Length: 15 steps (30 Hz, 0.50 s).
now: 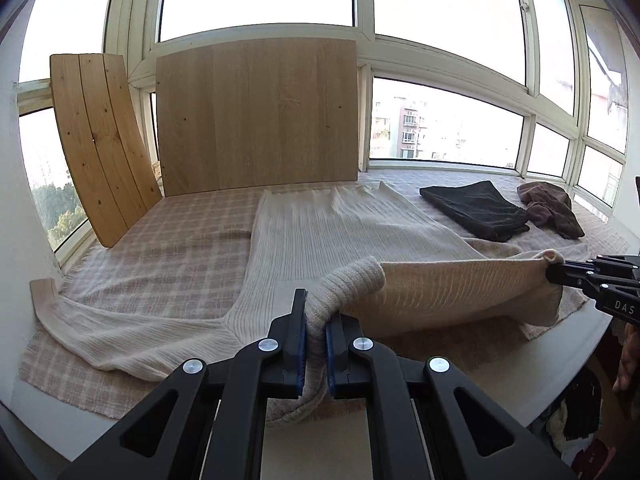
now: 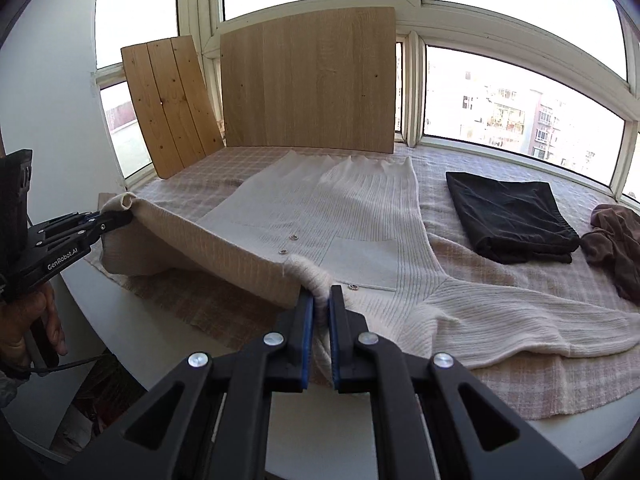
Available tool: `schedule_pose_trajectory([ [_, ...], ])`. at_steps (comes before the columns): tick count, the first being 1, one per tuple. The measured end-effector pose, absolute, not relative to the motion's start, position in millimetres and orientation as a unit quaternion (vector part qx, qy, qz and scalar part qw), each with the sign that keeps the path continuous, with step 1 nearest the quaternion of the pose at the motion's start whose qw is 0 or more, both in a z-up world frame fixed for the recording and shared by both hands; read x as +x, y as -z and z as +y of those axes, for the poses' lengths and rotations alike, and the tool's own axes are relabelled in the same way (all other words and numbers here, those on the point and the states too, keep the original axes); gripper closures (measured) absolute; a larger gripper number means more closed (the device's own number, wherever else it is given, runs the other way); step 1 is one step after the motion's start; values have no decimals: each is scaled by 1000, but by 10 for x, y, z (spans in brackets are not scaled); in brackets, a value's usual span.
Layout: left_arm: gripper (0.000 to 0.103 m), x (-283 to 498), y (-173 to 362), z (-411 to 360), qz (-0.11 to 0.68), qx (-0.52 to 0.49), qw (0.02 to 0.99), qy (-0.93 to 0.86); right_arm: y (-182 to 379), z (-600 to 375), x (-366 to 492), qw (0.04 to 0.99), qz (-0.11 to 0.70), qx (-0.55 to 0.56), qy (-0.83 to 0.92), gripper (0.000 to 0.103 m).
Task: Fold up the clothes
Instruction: 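Lift the cardigan up by its hem with both tools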
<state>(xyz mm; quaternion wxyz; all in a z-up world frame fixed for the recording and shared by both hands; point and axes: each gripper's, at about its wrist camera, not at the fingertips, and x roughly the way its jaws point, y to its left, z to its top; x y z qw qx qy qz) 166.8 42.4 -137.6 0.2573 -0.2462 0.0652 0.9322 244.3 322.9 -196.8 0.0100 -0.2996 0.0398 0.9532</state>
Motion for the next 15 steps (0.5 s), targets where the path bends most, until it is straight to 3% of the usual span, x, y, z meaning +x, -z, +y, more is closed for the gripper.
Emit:
schedule_pose_trajectory([
  [15,97,1230,-213,708,81,-77,269,-957,437,3520,2094,37,-1,-117,-992,96],
])
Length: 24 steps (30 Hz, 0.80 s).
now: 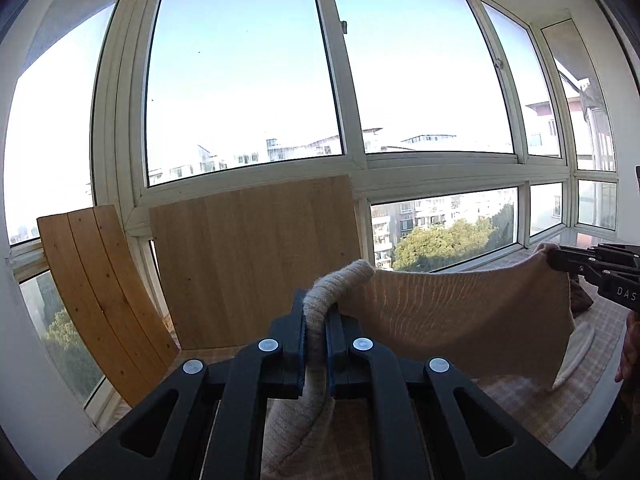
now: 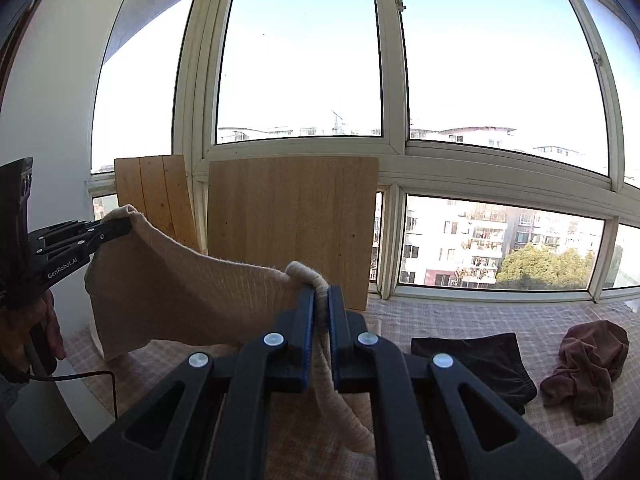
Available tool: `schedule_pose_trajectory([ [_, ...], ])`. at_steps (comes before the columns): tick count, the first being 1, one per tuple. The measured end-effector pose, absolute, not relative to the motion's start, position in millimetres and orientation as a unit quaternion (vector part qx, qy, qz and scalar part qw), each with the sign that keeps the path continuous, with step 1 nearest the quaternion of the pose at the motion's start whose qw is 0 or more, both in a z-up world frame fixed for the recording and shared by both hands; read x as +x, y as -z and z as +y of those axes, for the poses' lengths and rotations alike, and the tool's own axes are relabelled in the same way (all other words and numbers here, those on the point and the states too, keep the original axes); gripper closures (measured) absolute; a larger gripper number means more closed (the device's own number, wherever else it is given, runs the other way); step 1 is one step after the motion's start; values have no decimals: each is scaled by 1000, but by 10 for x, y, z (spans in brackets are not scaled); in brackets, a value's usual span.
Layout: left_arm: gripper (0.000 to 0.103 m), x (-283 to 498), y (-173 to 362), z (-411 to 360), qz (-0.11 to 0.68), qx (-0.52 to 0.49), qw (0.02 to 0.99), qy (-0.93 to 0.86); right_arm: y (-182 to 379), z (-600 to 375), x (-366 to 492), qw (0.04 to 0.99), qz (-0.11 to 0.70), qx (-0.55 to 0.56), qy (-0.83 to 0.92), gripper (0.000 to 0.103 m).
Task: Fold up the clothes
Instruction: 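Lift the cardigan up by its hem with both tools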
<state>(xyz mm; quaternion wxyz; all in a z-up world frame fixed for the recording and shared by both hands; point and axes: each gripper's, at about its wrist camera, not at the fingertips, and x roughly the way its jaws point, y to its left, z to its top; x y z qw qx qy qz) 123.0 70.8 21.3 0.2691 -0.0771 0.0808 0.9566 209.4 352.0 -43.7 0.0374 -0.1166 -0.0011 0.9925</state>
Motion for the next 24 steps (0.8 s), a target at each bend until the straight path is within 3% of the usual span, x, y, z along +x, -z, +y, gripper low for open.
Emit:
schedule_pose_trajectory([
  [14,97,1546,-1349,644,73,-16,271,-960,-812,3383,2469,39,-56,-1,-998,101],
  [18,97,1603,-1461,712,90,-14,268,-959,-1009,3273,2475,33,-82,-6,-996,101],
  [22,97,1546,-1341,771,87,-47,272,-957,-543,3290,2307,-4,-31,-125,-992,100],
  [23,97,1548,-1313,776,87,-52,274,-956,-358,3275,2348,-10,-12,-145,-989,96],
  [24,97,1562,-1296,774,89,-53,275,-956,-201,3219,2407,-20,-2,-155,-988,87],
])
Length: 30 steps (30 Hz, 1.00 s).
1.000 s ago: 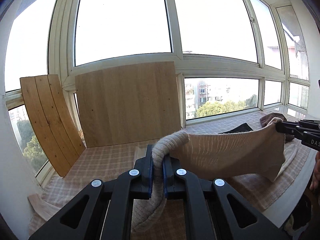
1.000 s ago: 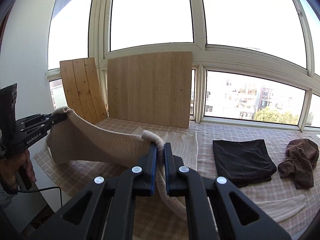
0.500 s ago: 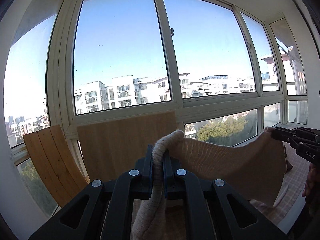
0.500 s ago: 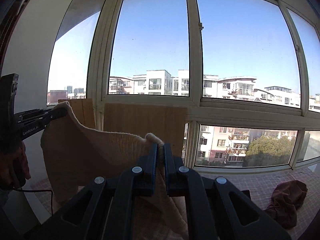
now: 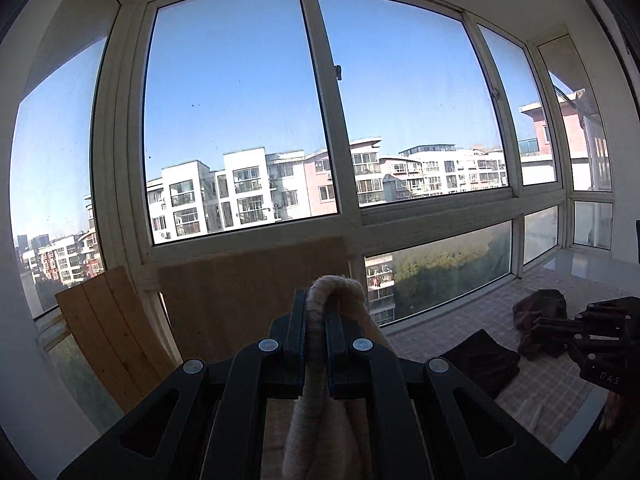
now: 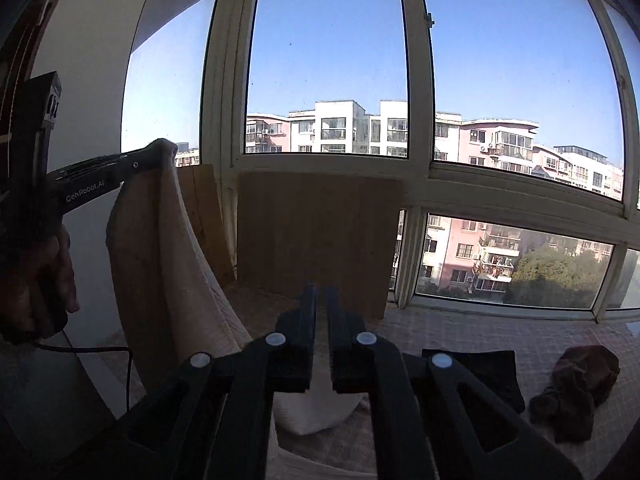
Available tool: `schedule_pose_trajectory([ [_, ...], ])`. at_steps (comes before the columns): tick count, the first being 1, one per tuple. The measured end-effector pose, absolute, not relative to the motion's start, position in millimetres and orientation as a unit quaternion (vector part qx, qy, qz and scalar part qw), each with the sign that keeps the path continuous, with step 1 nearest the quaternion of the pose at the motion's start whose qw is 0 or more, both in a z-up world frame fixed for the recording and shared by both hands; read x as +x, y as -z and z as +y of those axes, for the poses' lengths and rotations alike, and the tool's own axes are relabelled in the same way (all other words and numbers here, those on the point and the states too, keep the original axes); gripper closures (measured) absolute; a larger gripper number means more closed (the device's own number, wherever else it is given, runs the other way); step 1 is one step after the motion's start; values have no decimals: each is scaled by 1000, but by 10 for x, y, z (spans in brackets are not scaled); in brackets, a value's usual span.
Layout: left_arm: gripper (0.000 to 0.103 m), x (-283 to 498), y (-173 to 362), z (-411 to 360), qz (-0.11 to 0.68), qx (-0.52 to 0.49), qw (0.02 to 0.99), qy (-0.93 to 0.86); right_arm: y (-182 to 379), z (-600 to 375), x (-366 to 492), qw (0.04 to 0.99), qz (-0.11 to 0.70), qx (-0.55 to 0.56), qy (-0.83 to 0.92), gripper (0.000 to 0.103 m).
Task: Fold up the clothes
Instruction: 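Lift the cardigan up by its hem with both tools, then hold the cardigan aloft and turn it over with both tools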
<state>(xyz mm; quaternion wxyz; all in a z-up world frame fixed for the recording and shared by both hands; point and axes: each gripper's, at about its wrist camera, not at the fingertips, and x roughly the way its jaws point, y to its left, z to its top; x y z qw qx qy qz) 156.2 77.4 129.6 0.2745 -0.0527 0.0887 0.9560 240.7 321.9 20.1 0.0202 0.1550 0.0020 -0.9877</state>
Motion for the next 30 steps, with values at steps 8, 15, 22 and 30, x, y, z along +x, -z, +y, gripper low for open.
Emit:
schedule_pose_trajectory([
  [8,97,1637,-1296,724,92,-51,279,-955,848,2795,2585,97,-52,226,968,51],
  [15,97,1696,-1357,686,95,-47,285,-952,1060,3113,2388,117,-108,215,963,51],
  [22,97,1753,-1447,606,104,-40,278,-954,1263,3162,2106,201,-165,223,939,51],
  [30,97,1767,-1472,534,111,-40,266,-957,1202,2881,1989,210,-108,248,940,98],
])
